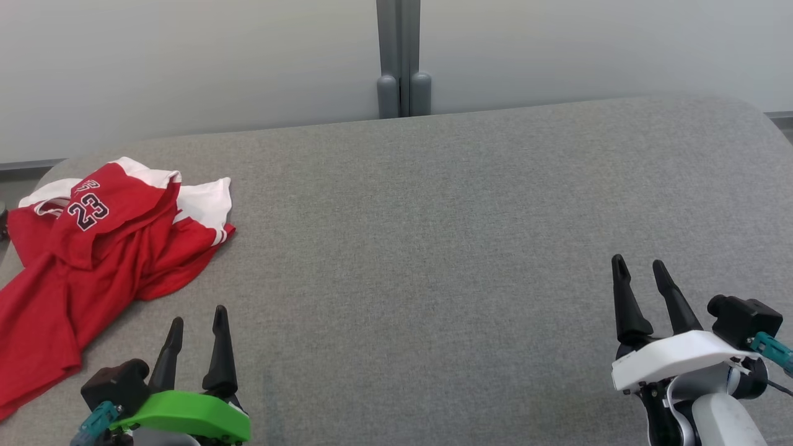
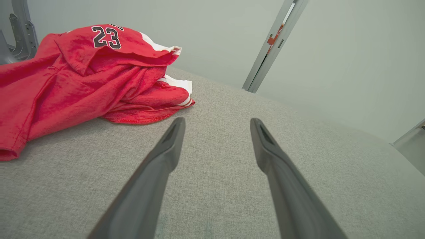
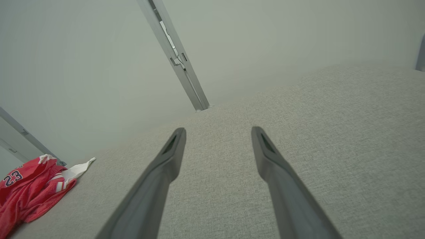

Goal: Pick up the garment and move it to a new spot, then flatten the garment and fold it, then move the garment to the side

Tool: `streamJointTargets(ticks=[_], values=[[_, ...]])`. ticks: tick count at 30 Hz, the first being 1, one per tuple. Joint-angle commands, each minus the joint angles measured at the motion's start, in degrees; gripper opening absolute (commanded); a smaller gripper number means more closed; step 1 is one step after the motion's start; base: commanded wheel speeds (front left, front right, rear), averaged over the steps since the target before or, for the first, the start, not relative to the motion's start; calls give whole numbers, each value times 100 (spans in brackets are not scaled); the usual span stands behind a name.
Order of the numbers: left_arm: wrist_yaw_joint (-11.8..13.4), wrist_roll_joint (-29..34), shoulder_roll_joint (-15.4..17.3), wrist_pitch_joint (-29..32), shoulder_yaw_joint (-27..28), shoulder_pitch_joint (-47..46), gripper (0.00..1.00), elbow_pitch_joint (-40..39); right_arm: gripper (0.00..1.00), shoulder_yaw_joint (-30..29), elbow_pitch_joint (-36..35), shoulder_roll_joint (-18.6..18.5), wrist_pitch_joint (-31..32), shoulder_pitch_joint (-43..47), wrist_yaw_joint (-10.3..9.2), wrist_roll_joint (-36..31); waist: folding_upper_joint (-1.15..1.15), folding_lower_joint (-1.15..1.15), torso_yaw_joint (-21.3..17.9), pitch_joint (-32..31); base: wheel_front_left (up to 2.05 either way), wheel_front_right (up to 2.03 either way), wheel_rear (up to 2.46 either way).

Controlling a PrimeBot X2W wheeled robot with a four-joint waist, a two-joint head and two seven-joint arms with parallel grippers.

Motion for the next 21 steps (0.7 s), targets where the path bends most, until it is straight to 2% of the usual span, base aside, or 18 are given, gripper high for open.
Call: streamJointTargets(ticks=[1, 10, 21], values=[[16, 174, 51, -50, -22, 14, 100, -43, 100, 4, -23, -18, -53, -41, 2, -161, 0, 0, 3, -1, 0, 0, 0], [8, 675, 65, -175, -77, 83, 100, 11, 100, -18, 78, 9, -177, 59, 2, -646, 0, 0, 3, -9, 0, 0, 0], [-167, 980, -5, -317, -69, 95, 100, 176, 100, -160, 218, 59, -323, 105, 3, -1021, 0, 0, -6, -2, 0, 0, 0]])
